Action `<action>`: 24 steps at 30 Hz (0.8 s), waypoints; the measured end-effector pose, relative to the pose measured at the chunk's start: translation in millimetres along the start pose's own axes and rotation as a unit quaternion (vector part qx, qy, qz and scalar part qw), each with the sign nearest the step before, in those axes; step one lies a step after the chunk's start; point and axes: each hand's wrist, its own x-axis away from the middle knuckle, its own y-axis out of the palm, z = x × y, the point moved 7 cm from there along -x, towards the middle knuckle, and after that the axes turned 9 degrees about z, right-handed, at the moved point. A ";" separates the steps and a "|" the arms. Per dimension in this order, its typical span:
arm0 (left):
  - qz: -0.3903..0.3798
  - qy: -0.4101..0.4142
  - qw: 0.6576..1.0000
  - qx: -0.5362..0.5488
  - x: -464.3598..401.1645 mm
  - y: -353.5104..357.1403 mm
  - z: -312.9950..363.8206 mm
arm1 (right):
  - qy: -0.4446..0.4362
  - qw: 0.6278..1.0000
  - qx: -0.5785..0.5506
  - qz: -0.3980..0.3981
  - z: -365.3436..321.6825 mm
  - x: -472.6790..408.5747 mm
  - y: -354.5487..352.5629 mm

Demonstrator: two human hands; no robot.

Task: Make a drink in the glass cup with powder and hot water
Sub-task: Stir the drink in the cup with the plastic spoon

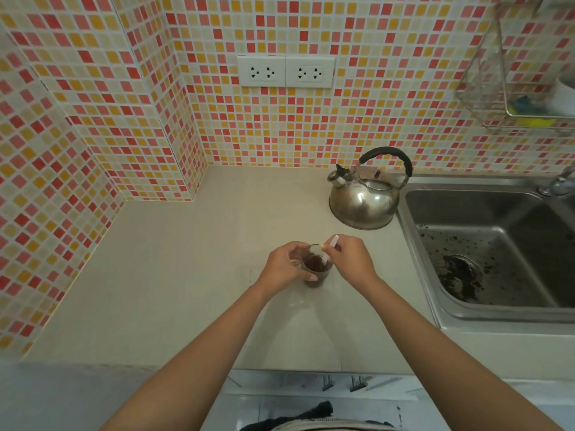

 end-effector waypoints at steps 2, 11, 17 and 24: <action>0.002 -0.001 1.000 0.004 -0.4 -0.6 0.0 | 0.001 1.000 -0.010 -0.019 -2.3 2.0 3.8; 0.001 -0.001 1.000 0.002 -0.3 -1.0 0.6 | 0.003 1.000 0.004 -0.026 -4.2 0.3 1.8; -0.003 0.002 1.000 -0.009 1.0 -0.9 2.1 | -0.011 0.999 -0.030 -0.022 -10.0 3.4 2.0; 0.003 0.002 1.000 -0.006 2.0 -2.2 4.0 | -0.006 0.995 -0.087 -0.042 -11.0 7.3 5.3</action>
